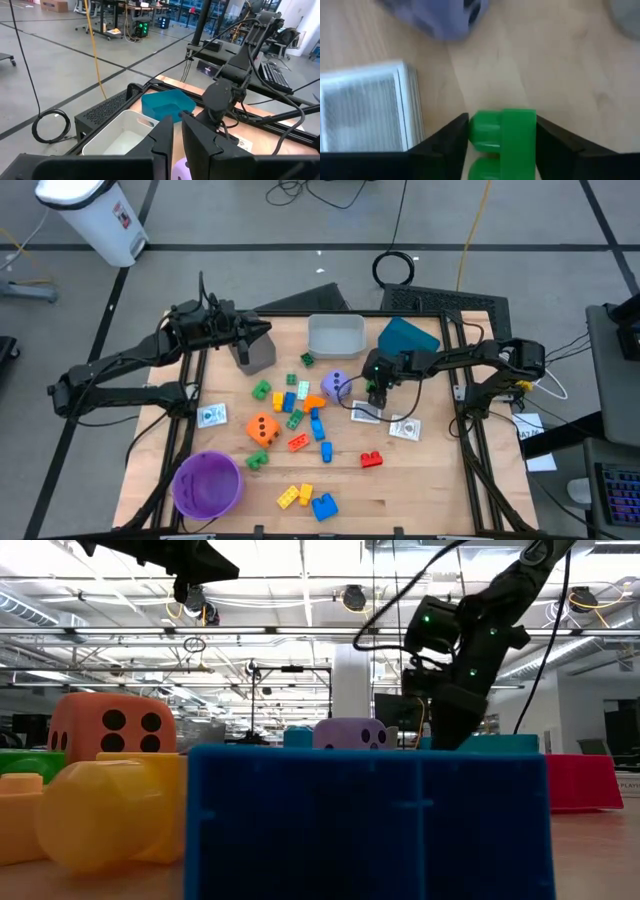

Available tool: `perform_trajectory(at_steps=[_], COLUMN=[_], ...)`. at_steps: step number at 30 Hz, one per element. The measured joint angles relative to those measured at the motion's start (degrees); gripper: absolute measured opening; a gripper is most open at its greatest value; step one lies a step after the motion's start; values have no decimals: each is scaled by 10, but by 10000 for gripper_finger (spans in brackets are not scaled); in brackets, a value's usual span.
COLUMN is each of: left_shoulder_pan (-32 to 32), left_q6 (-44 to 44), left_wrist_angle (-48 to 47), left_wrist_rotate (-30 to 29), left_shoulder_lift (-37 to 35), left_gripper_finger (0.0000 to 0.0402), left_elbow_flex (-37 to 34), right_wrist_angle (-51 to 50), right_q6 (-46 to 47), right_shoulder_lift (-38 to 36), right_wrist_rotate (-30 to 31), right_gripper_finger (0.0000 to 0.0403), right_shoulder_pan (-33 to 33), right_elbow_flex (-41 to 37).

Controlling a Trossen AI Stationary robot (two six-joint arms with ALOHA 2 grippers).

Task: Pick & Place Toys
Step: Put the green game piece into the blue bin

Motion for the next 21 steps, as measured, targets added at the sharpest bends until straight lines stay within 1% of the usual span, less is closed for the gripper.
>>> perform_trajectory(at_steps=[5,11,12,14,17,21], left_shoulder_pan=[0,3,3,7,10,16], left_q6=[0,1,0,-1,-1,0], left_wrist_angle=[0,8,12,17,19,20], left_wrist_rotate=[0,0,0,-1,0,0], left_shoulder_lift=[0,0,0,0,0,0], left_gripper_finger=[45,45,45,45,45,45], left_elbow_flex=[0,0,0,0,0,0], right_wrist_angle=[72,75,71,79,74,67], right_q6=[31,36,35,33,30,40], right_shoulder_lift=[-11,-55,-68,-89,-124,-142], right_wrist_rotate=[-18,-31,-31,-28,-29,-32], right_gripper_finger=[99,15,7,7,12,10], right_shoulder_pan=[-1,-14,-16,-22,-36,-52], right_elbow_flex=[1,31,37,52,54,52])
